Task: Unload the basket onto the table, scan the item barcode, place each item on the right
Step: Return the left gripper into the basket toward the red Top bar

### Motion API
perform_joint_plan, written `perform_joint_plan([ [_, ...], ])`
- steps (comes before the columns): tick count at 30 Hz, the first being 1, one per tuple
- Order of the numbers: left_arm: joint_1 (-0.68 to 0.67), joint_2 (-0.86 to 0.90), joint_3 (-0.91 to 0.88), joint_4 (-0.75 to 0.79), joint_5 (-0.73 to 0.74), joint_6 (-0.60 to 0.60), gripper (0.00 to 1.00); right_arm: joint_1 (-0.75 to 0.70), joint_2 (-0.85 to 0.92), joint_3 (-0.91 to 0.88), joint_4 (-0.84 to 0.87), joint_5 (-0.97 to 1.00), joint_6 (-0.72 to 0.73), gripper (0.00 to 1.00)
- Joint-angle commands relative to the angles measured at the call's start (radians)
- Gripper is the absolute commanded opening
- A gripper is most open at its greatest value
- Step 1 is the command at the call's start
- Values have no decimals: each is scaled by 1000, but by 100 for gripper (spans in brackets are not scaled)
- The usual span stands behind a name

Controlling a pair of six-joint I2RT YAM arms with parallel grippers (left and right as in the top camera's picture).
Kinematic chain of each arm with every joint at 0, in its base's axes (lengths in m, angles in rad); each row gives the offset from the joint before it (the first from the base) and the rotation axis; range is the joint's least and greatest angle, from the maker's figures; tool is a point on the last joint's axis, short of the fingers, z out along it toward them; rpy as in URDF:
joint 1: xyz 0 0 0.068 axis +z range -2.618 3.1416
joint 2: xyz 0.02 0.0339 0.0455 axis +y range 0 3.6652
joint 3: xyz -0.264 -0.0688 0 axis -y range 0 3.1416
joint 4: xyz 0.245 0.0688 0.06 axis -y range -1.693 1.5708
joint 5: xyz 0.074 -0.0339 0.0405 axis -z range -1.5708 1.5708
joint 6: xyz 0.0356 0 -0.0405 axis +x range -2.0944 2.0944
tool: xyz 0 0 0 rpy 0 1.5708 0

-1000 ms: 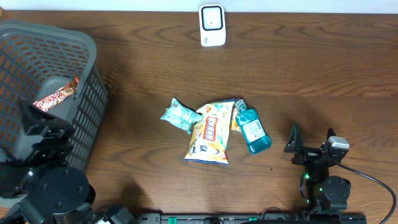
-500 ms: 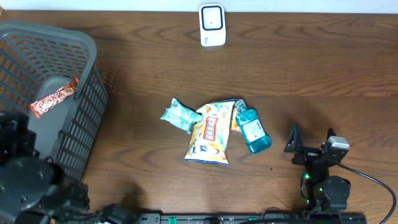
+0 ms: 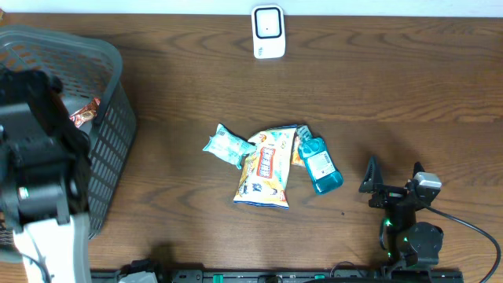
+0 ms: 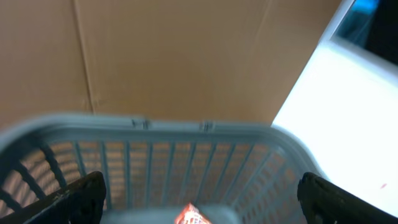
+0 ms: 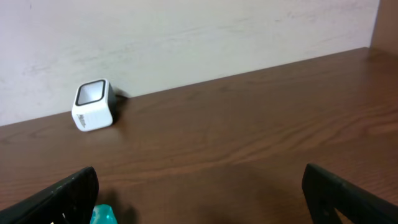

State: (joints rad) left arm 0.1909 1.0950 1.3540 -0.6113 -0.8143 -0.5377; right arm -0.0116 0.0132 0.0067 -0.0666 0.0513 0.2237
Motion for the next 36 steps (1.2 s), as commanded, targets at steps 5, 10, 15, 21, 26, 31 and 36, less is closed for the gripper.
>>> perform_joint_plan([
  [5,182,188,8,-80,332,-450,98,6,0,-1,-4,-1,7,99],
  [10,206,356,8,-80,410,-536,98,6,0,-1,-4,-1,7,99],
  [15,206,503,8,-82,414,-699,98,6,0,-1,-4,-1,7,99],
  [21,206,616,8,-84,415,-955,98,6,0,-1,-4,-1,7,99],
  [26,206,712,8,-45,415,-1017,98,6,0,-1,-4,-1,7,99],
  [31,208,811,8,45,415,-1017,98,6,0,-1,-4,-1,7,99],
  [36,209,879,8,91,440,-1017,98,6,0,-1,-4,-1,7,99],
])
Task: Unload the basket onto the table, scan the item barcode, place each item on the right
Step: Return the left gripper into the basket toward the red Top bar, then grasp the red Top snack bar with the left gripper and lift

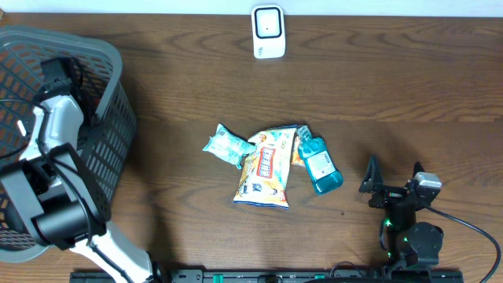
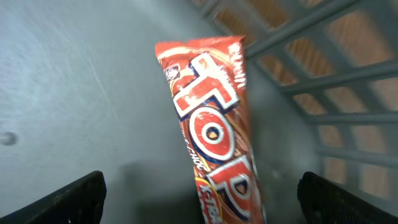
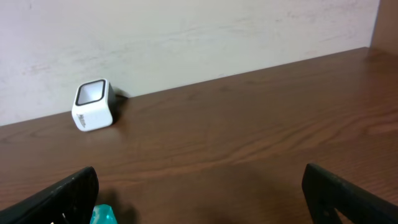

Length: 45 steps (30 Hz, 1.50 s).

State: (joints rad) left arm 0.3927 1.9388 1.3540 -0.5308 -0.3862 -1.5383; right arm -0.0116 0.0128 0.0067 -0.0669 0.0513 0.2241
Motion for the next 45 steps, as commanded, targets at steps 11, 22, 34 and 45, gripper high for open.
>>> perform_joint_plan([
  [11,10,113,8,43,35,-15,98,6,0,-1,-3,-1,7,99],
  [22,10,229,8,150,73,34,60,6,1,-1,-3,-1,7,99],
  [34,10,225,8,70,117,420,7,6,0,-1,-4,-1,7,99],
  [45,10,-80,8,-125,112,420,7,6,1,-1,-4,-1,7,99],
])
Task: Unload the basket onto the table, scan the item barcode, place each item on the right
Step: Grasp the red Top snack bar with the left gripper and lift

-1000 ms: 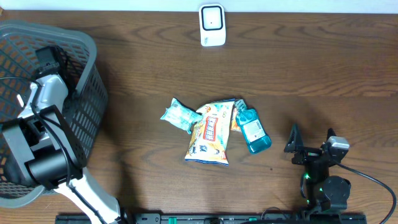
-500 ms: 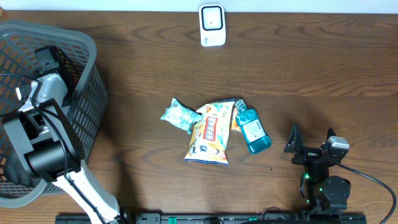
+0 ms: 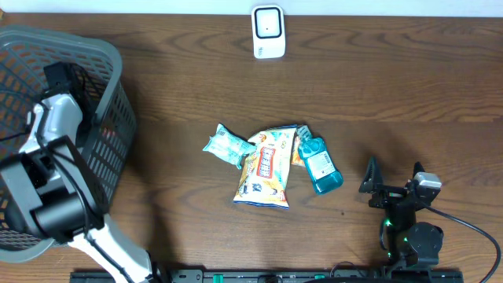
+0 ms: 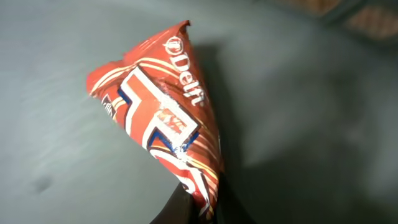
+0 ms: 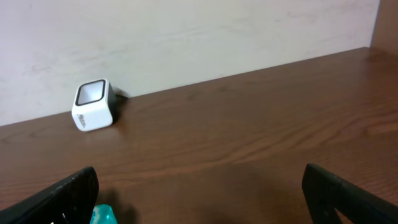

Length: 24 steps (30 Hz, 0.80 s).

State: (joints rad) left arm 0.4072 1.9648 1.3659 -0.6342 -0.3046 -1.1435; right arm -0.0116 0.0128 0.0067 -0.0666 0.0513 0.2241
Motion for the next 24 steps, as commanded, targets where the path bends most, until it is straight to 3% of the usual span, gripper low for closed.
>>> perform_joint_plan([
  [1,-4,-152,-4,-34,30,25,7,6,1,-1,-4,-1,7,99],
  [13,-5,-693,-4,-98,-103,26,7,6,0,-1,-4,-1,7,99],
  [17,-5,-867,-4,-87,-84,25,7,6,1,-1,-4,-1,7,99],
  [20,-6,-971,-4,-87,61,35,8,6,1,-1,-4,-1,7,99],
  [24,-32,-1035,-4,-92,460,89,7,6,1,-1,-4,-1,7,99],
])
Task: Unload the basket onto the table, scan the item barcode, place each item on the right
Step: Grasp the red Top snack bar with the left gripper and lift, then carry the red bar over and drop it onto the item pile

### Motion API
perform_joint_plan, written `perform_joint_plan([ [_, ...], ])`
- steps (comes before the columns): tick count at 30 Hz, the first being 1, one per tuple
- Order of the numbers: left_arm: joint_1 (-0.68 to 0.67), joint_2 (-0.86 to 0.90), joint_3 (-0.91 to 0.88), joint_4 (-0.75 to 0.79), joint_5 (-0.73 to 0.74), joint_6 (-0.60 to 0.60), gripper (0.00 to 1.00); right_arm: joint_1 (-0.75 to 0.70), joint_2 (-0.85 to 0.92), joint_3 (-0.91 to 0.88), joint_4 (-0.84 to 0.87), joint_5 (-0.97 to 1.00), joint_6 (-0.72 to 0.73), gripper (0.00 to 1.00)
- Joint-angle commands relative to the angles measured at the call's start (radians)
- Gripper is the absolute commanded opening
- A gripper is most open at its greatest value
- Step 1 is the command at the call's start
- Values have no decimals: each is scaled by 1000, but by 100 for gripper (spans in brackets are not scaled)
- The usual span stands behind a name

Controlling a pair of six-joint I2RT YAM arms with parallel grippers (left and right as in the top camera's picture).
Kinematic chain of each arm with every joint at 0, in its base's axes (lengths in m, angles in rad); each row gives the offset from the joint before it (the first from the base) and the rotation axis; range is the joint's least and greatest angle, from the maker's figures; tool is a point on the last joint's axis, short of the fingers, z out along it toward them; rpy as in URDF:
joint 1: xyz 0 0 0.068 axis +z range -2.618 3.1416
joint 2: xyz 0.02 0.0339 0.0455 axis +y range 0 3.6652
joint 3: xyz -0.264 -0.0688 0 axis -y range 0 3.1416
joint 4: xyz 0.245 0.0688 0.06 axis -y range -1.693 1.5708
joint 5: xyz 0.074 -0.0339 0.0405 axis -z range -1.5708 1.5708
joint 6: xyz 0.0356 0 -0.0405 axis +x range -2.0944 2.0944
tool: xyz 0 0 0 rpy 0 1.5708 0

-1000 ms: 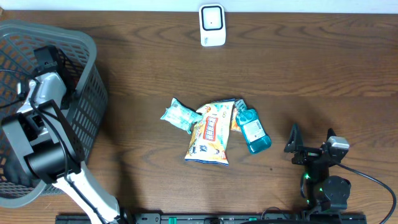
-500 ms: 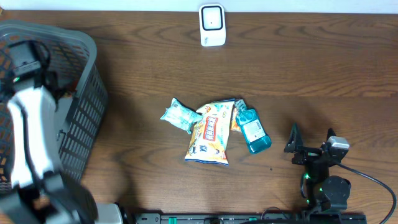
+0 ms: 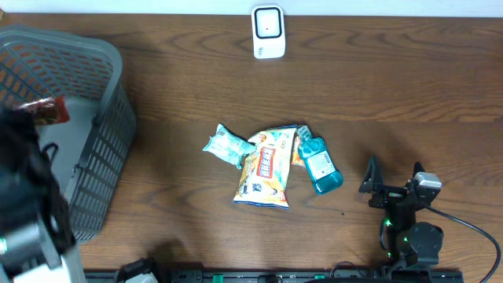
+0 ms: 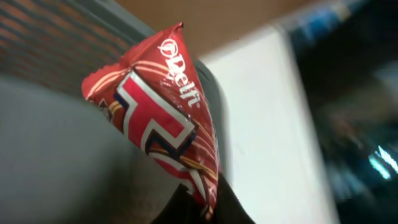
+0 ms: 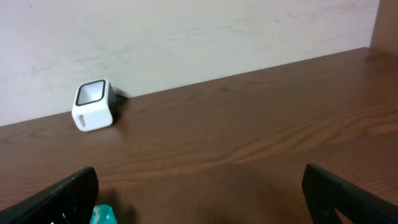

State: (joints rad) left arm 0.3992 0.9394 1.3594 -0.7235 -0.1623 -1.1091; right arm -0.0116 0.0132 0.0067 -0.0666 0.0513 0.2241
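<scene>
A red Delfi snack wrapper [image 4: 160, 118] hangs from my left gripper [image 4: 200, 202], which is shut on its lower end. Overhead, the wrapper [image 3: 45, 111] is raised over the left part of the grey basket [image 3: 106, 55], with the left arm blurred below it. The white barcode scanner [image 3: 268, 31] stands at the table's far edge, also seen in the right wrist view as the scanner [image 5: 93, 104]. My right gripper [image 3: 391, 191] rests open near the front right, nothing between its fingers [image 5: 71, 196].
In the middle of the table lie a teal pouch [image 3: 224, 145], a yellow snack bag [image 3: 266, 169] and a blue bottle [image 3: 319, 166]. The basket's mesh wall [image 4: 43, 34] is behind the held wrapper.
My left gripper, shut on the wrapper at the basket floor, is now higher, with the wrapper level with the basket rim. The right arm has not moved.
My left gripper was open above the basket. Then it was down inside, open over the red wrapper lying on the floor. Then it was shut on the wrapper's end, and now it holds the wrapper raised over the basket.
</scene>
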Motion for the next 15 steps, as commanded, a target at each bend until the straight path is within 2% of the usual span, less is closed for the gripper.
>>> perform_joint_plan([
  [1,-50,-8,2,-8,411,67,7,6,0,-1,-4,-1,7,99],
  [3,-110,5,1,-27,497,78,7,6,0,-1,-4,-1,7,99],
  [7,-297,66,-7,-39,509,169,7,6,0,-1,-4,-1,7,99],
  [11,-501,176,-10,-49,433,261,7,6,0,-1,-4,-1,7,99],
  [15,-671,323,-10,-69,328,271,7,6,0,-1,-4,-1,7,99],
])
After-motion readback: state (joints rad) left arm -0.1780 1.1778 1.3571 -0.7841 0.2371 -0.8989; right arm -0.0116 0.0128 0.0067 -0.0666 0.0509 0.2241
